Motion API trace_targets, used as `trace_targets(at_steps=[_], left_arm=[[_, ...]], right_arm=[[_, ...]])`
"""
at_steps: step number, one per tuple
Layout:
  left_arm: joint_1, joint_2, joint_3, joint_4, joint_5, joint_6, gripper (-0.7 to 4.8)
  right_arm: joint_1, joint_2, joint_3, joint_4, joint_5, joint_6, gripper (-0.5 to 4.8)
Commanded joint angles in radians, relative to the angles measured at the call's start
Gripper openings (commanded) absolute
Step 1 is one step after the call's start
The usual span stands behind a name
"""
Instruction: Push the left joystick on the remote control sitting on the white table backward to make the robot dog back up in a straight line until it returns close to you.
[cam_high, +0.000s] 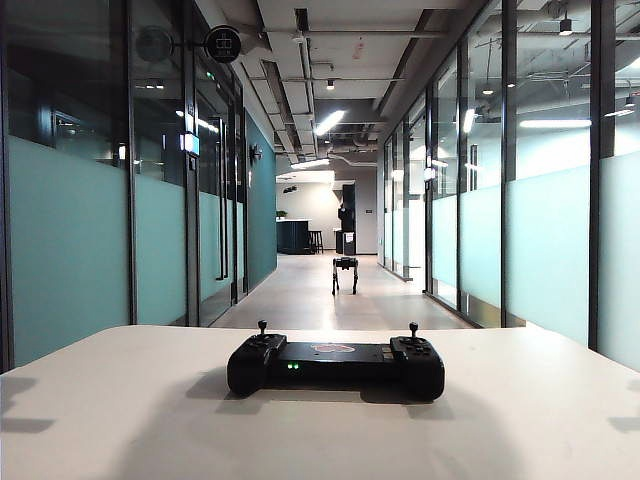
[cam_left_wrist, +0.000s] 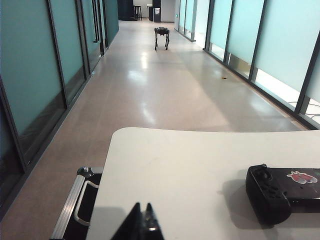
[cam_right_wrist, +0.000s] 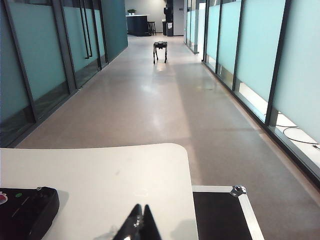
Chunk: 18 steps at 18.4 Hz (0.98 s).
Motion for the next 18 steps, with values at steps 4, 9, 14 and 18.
trace_targets(at_steps=[4,9,14,18], left_arm=[[0.000,0.000,0.001,0.009,0.000,0.001,-0.05],[0.000,0.000,0.005,0.064,-0.010,0.000,-0.05],[0.000,0.005,0.029,0.081,-0.023,-0.010,-0.05],[0.000,0.007,0.054,0.070,-0.023,-0.010,-0.05]], right_arm=[[0.000,-0.003,-0.009,0.011,0.003,-0.003,-0.01],[0.000,-0.003,0.007,0.043,0.004,-0.006,-0.01],[0.000,0.002,0.075,0.040,0.004,-0.006,-0.02],[0.000,0.018,0.135,0.011,0.003,-0.006,-0.02]])
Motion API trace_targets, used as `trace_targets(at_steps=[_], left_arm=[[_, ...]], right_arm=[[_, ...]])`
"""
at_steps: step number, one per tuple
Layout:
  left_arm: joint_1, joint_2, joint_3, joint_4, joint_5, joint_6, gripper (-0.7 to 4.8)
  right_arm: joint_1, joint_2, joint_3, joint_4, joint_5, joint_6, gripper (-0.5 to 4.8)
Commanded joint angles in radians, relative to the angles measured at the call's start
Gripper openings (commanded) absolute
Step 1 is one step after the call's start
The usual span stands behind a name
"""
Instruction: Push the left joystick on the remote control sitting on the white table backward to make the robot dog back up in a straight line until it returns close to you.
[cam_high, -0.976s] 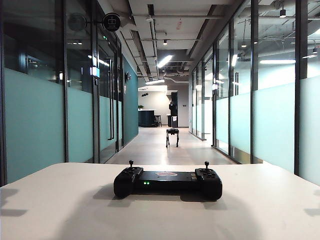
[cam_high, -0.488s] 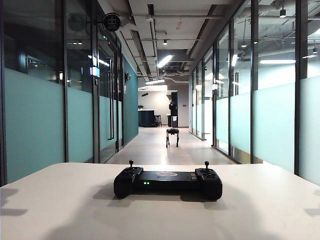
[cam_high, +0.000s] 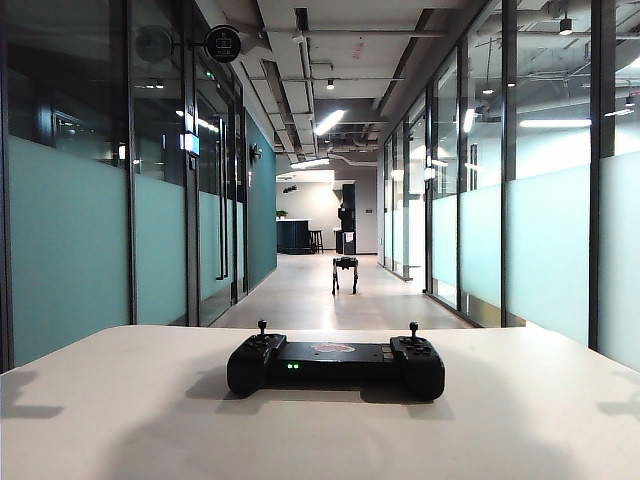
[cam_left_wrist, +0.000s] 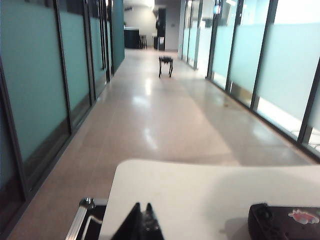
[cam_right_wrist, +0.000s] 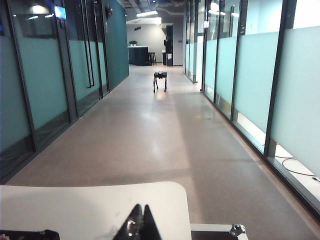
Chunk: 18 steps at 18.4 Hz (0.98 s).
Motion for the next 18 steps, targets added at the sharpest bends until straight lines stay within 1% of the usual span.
trace_targets(at_steps=[1,4,6,8,9,11,13,15,17,18], left_arm=[[0.000,0.003,0.010,0.005,-0.003,-0.003,-0.05],[0.000,0.023,0.016,0.013,0.000,-0.005,-0.05],[0.000,0.061,0.037,0.017,0.005,-0.003,-0.05],[0.000,0.127,0.064,0.040,0.006,-0.004,-0.05],[0.000,0.184,0.086,0.051,0.025,-0.003,-0.05],[-0.002,0.261,0.105,0.108,0.047,-0.003,-0.05],[-0.002,0.362,0.130,0.176,0.051,-0.006,-0.05],[-0.002,0.462,0.162,0.194,0.059,-0.028,-0.05],[-0.007,0.580,0.200,0.237,0.103,-0.038,-0.05],[-0.013,0.643,0.219,0.276,0.114,-0.039,-0.05]], right_arm=[[0.001,0.032,0.047,-0.002,-0.002,-0.004,-0.02],[0.006,0.094,0.094,0.002,-0.019,-0.004,-0.03],[0.006,0.151,0.128,0.009,-0.051,-0.003,-0.03],[0.006,0.216,0.161,0.014,-0.089,-0.003,-0.04],[0.006,0.257,0.176,0.025,-0.092,-0.002,-0.04],[0.006,0.304,0.176,0.074,-0.117,0.002,-0.04],[0.017,0.349,0.176,0.107,-0.121,0.002,-0.04],[0.058,0.386,0.176,0.135,-0.110,0.002,-0.04],[0.119,0.432,0.176,0.172,-0.097,0.001,-0.04],[0.161,0.464,0.176,0.188,-0.068,0.001,-0.04]])
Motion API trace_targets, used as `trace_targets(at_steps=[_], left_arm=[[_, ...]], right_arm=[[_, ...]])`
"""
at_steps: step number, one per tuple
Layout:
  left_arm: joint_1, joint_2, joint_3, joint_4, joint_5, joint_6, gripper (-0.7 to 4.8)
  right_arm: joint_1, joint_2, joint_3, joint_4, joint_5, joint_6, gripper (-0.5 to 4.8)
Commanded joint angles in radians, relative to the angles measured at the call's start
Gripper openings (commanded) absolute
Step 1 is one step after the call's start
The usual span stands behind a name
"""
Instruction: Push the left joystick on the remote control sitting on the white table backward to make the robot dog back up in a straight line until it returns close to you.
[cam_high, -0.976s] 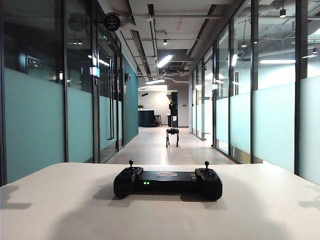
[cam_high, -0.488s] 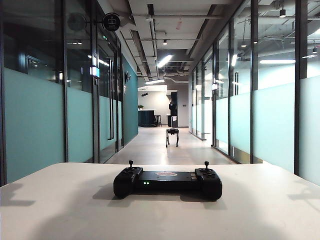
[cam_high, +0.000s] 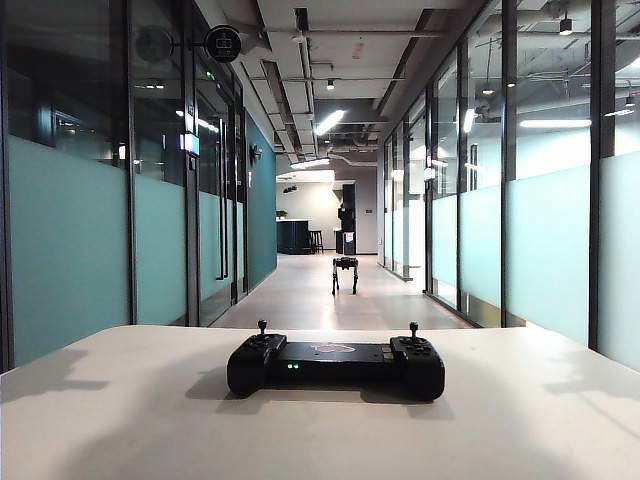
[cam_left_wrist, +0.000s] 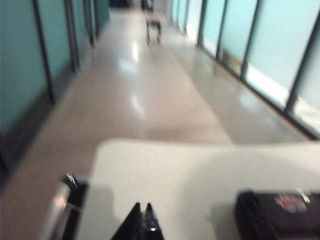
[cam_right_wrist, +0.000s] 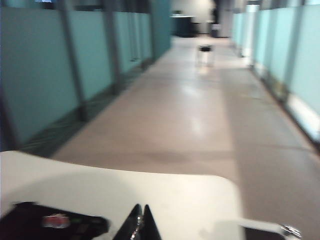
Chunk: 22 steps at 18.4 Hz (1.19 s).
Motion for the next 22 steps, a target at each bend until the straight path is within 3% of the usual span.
trace_targets(at_steps=[1,3,9,14,22], left_arm=[[-0.018,0.159,0.052,0.116,0.051,-0.014,-0.05],[-0.024,0.299,0.092,0.172,0.118,-0.019,-0.05],[-0.029,0.574,0.192,0.193,0.237,-0.036,-0.05],[-0.030,0.745,0.282,0.208,0.337,-0.036,-0.05],[-0.067,0.895,0.341,0.257,0.393,-0.036,-0.05]], right_arm=[[0.105,0.079,0.004,0.073,0.071,0.001,-0.04],[0.212,0.164,0.003,0.143,0.129,0.001,-0.04],[0.368,0.426,0.003,0.293,0.203,0.001,-0.04],[0.390,0.655,0.004,0.480,0.207,0.005,-0.04],[0.394,1.009,0.024,0.657,0.209,0.111,-0.04]])
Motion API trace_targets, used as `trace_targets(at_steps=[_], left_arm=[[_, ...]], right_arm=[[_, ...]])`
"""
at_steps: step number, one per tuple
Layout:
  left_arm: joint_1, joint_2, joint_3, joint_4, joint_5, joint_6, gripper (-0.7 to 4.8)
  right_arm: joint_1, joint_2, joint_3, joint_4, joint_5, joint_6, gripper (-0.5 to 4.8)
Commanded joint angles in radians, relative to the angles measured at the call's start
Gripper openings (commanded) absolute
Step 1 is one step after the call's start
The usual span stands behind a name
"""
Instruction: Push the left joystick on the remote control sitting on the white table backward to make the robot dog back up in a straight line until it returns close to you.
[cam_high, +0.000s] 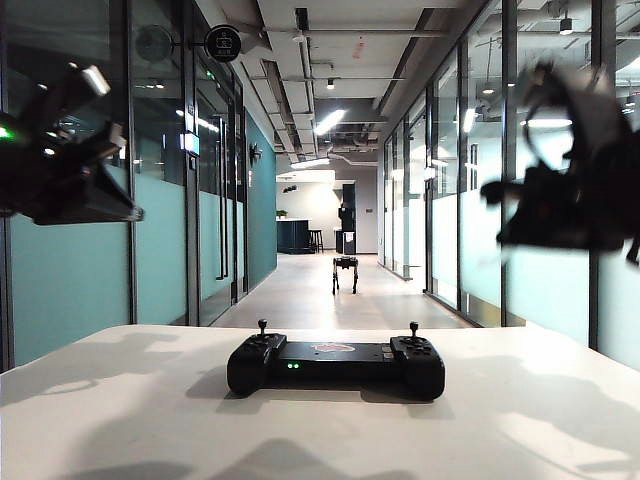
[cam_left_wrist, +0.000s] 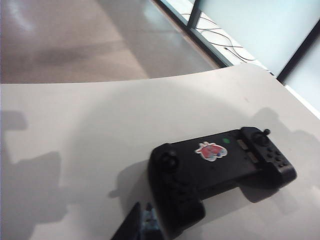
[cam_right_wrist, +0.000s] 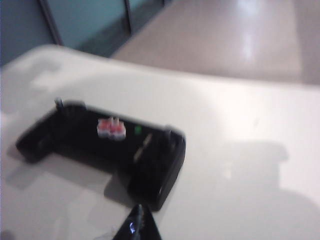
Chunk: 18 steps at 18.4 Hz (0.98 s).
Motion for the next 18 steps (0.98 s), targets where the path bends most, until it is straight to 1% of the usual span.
trace_targets(at_steps=[1,5,8,9,10,11,12,16,18], left_arm=[[-0.032,0.045,0.027,0.017,0.019,0.000,-0.05],[-0.089,0.132,0.076,0.019,0.016,0.001,-0.05],[-0.109,0.215,0.134,0.018,0.014,-0.002,-0.05],[-0.109,0.230,0.146,0.018,0.014,-0.003,-0.05],[-0.109,0.255,0.164,0.018,0.013,-0.003,-0.05],[-0.109,0.268,0.172,0.019,0.000,-0.003,-0.05],[-0.109,0.288,0.185,0.018,-0.021,-0.003,-0.05],[-0.109,0.303,0.192,0.020,-0.020,-0.003,-0.05],[-0.109,0.303,0.192,0.020,-0.020,-0.004,-0.05]], right_arm=[[0.004,0.124,0.042,0.066,-0.003,0.075,-0.04],[0.012,0.270,0.144,0.071,-0.009,0.076,-0.04],[0.012,0.352,0.198,0.060,-0.016,0.076,-0.03],[0.012,0.372,0.210,0.055,-0.034,0.076,0.05],[0.015,0.403,0.227,0.055,-0.042,0.077,0.82],[0.015,0.429,0.241,0.054,-0.045,0.077,2.22],[0.015,0.463,0.263,0.045,-0.049,0.079,3.73],[0.015,0.524,0.320,0.002,-0.051,0.089,3.78],[0.015,0.552,0.359,-0.028,-0.050,0.113,3.78]])
